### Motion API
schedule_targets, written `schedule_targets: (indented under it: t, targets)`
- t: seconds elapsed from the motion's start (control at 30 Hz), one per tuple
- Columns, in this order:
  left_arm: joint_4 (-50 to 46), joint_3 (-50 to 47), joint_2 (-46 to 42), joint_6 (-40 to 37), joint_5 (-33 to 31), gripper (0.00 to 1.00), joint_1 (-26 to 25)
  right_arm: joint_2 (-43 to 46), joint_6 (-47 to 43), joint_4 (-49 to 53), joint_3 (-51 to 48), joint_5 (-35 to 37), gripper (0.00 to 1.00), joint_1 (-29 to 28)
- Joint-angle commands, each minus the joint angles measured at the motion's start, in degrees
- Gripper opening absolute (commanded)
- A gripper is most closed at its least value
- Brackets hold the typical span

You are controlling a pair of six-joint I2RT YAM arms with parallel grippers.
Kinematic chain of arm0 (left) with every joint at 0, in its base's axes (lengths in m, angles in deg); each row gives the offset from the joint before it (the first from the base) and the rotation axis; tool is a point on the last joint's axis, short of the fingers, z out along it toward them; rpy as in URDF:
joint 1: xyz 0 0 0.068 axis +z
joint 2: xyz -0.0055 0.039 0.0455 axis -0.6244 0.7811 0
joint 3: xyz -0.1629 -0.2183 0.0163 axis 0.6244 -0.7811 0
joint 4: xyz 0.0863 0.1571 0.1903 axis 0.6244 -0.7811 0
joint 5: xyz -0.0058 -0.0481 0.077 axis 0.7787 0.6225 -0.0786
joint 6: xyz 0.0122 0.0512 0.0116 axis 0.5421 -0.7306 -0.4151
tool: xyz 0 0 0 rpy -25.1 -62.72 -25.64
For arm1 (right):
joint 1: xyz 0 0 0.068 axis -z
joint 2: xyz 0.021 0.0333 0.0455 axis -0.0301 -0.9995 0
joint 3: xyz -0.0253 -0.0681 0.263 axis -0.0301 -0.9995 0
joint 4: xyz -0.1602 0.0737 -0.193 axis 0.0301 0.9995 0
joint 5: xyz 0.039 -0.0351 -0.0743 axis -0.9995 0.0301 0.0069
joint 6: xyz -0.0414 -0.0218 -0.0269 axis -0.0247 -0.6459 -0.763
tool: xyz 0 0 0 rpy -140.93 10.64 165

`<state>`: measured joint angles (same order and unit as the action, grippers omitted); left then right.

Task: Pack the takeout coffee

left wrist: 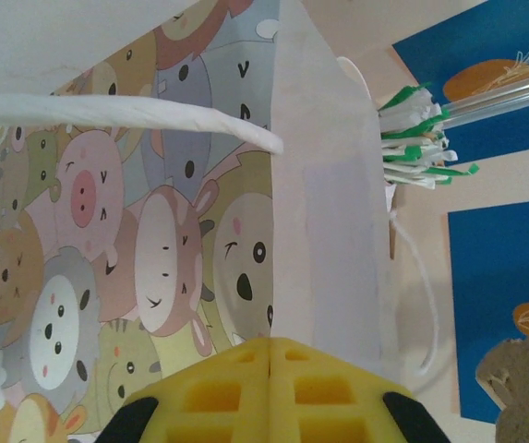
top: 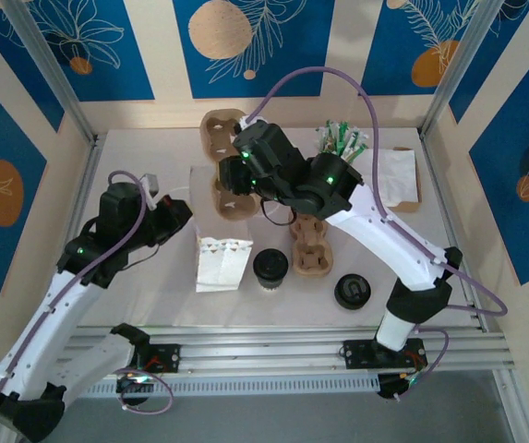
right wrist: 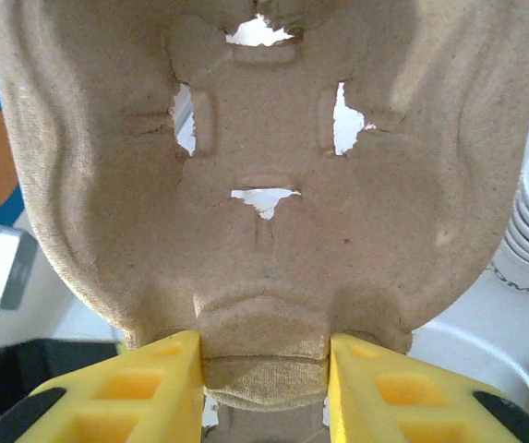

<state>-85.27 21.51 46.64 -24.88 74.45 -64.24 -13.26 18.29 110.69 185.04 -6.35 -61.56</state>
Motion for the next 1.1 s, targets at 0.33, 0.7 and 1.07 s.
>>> schedule_targets:
  t: [0.33, 0.7, 1.07]
  targets:
    - [-2.3, -5.5, -7.8, 6.2, -8.1, 0.03, -4.6, -4.0, 6.5, -1.1, 3.8, 1.3, 0.37, -3.3]
    - [-5.2, -2.3, -10.5, -0.2, -7.0, 0.72, -5.0, -7.1, 8.0, 1.0, 6.4, 1.8, 0.37, -4.3]
    - [-10.4, 1.1, -12.4, -4.5, -10.1, 0.83, -5.0, -10.7, 8.5, 3.7, 10.0, 3.4, 0.37, -5.2]
